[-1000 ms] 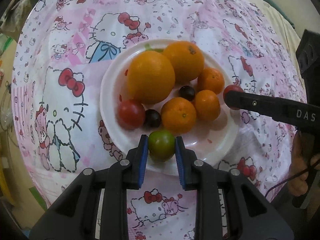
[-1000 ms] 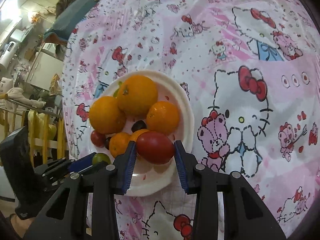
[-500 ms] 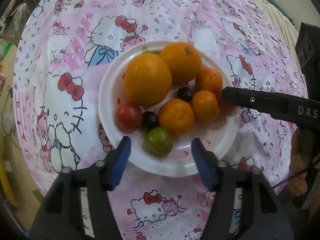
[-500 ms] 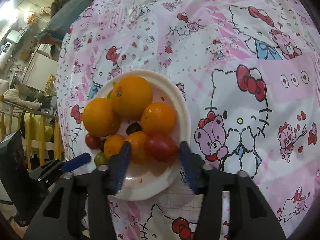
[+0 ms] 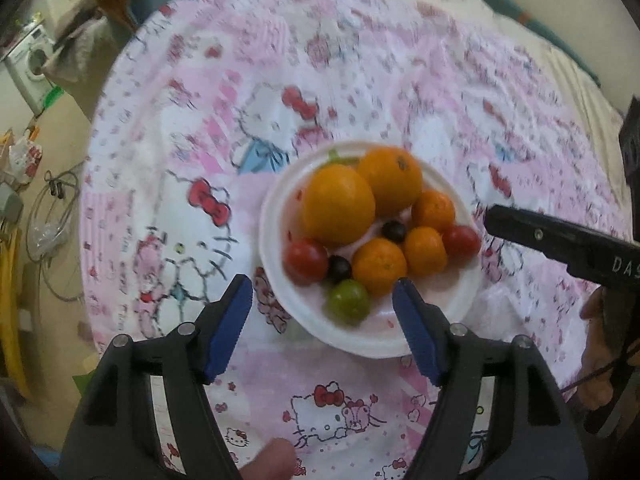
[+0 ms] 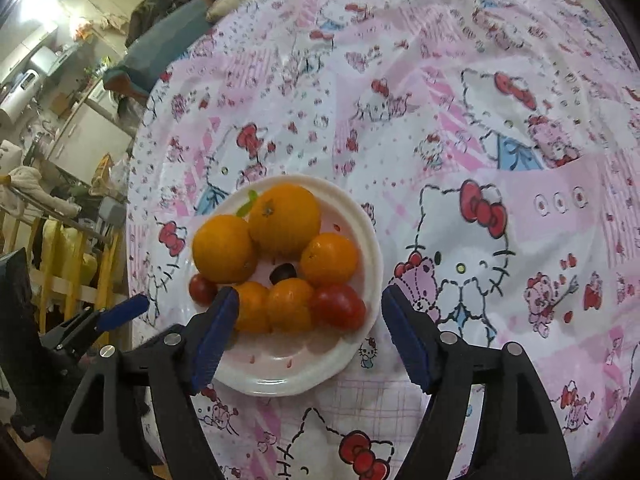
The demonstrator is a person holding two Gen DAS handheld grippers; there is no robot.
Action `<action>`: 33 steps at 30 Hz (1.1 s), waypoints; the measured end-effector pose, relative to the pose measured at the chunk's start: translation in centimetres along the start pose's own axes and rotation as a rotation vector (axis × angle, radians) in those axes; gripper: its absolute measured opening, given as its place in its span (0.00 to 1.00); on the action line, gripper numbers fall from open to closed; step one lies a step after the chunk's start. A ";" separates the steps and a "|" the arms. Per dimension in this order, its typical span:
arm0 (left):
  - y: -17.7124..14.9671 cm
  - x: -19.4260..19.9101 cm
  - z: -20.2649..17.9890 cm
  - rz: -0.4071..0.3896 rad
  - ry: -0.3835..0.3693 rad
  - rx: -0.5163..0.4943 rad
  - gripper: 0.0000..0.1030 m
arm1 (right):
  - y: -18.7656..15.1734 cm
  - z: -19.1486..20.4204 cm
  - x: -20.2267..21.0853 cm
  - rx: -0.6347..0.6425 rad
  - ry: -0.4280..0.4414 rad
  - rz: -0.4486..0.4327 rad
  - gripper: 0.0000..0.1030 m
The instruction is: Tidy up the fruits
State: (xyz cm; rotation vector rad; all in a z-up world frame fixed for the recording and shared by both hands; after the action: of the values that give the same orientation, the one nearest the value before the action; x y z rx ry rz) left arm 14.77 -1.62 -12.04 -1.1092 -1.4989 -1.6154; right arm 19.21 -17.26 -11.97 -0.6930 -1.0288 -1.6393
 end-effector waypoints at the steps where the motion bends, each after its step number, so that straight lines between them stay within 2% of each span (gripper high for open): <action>1: 0.1 0.4 0.2 -0.014 0.005 0.005 0.68 | 0.0 0.1 0.7 0.000 0.004 -0.018 0.76; 5: 0.2 2.5 1.1 -0.074 0.028 0.025 0.68 | -0.4 0.8 3.0 -0.001 0.033 -0.069 0.82; 9: -0.1 4.6 2.2 -0.125 0.029 0.072 0.93 | -1.1 1.6 5.1 0.016 0.034 -0.109 0.87; 14: -1.5 6.3 2.8 -0.147 0.024 0.104 0.94 | -2.9 1.9 7.0 0.026 0.028 -0.140 0.92; 16: -1.9 7.1 2.7 -0.166 0.013 0.108 1.00 | -3.5 1.9 7.8 0.028 0.028 -0.169 0.94; 22: -2.9 9.3 1.5 -0.245 0.049 0.041 1.00 | -5.1 2.2 10.2 0.089 -0.016 -0.303 0.99; 25: -3.5 10.0 1.4 -0.295 0.082 0.018 1.00 | -5.7 1.8 11.1 0.100 -0.052 -0.410 1.00; 28: -3.8 10.1 1.7 -0.309 0.120 0.020 1.00 | -6.4 1.5 10.8 0.105 -0.079 -0.426 1.00; 33: -3.9 10.8 2.0 -0.347 0.131 0.034 1.00 | -7.2 1.4 10.2 0.121 -0.096 -0.415 1.00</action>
State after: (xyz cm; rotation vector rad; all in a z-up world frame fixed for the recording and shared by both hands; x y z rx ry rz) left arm 7.05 1.72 -3.92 -0.7363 -1.6914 -1.8445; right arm 9.27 -20.01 -4.85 -0.5019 -1.3998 -1.8893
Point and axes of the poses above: each gripper's, at about its wrist camera, not at the fingertips, and x roughly against the way its jaws point, z to its left, y to its top, the point moved 9 cm from there along -x, roughly the way its jaws point, and after that the axes turned 10 degrees about -x, right-handed, at the moved point
